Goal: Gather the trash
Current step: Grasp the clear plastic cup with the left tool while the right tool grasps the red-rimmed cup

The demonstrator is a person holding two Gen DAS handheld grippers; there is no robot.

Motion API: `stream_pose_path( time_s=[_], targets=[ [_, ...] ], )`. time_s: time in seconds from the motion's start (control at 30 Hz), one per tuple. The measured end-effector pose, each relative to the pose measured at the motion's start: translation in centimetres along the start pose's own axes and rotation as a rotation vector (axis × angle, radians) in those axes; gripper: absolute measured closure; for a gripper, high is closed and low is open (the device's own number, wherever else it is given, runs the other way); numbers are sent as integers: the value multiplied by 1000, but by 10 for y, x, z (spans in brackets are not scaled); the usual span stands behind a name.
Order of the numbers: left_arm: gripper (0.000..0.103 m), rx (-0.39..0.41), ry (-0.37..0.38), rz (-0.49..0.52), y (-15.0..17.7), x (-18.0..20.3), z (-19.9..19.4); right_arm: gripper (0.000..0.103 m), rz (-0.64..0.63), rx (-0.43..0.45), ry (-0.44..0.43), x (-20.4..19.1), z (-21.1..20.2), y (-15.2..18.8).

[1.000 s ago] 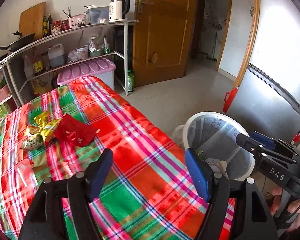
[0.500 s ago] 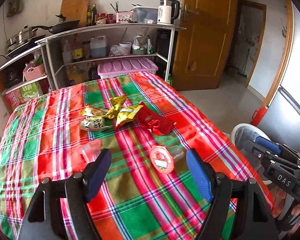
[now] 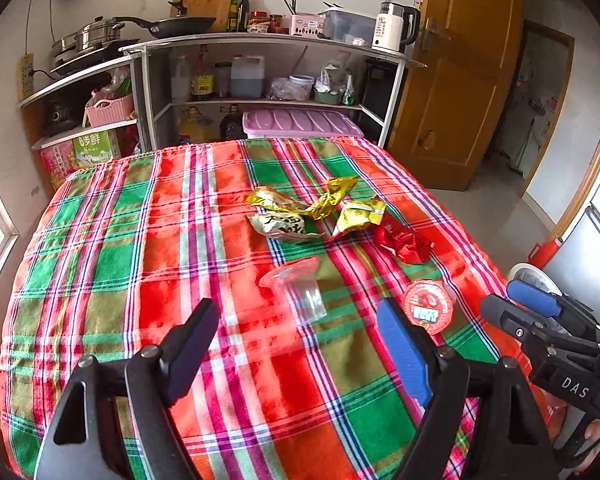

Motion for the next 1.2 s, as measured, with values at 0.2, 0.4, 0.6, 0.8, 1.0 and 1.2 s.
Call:
stream_pose_path(
  time_s=[0.2,0.4,0.6,0.8,1.0,1.2],
  targets=[
    [17,-24,13,-22,-3,-13,11,41,-54,-49,-29,-20,26,-7],
    [16,-57,7,-35,-4,-18,27,41,-77,-104,-19,-26,51,-7],
    [17,-83,4,-44,-7,-17,45,41,-85,-132,2,-23,64,-8],
    [17,-100,-12,-42,-4,-15,57,41,-85,-164,23,-17,74,-6],
    [18,-107,-25,-34,-3,-15,64,41,-102,-183,24,-18,80,-4],
    [29,-115,-33,-27,-1,-15,68,41,-102,-188,29,-17,82,-4]
  ],
)
Point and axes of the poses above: each gripper's, at about its wrist camera, not at the fingertips, and z roughly the way its jaws point, x to its right, y to its underside, the point moved 7 cm from there along z, roughly the way its jaws point, and after that the axes turned 15 degrees about -z, right-handed, at the moved point
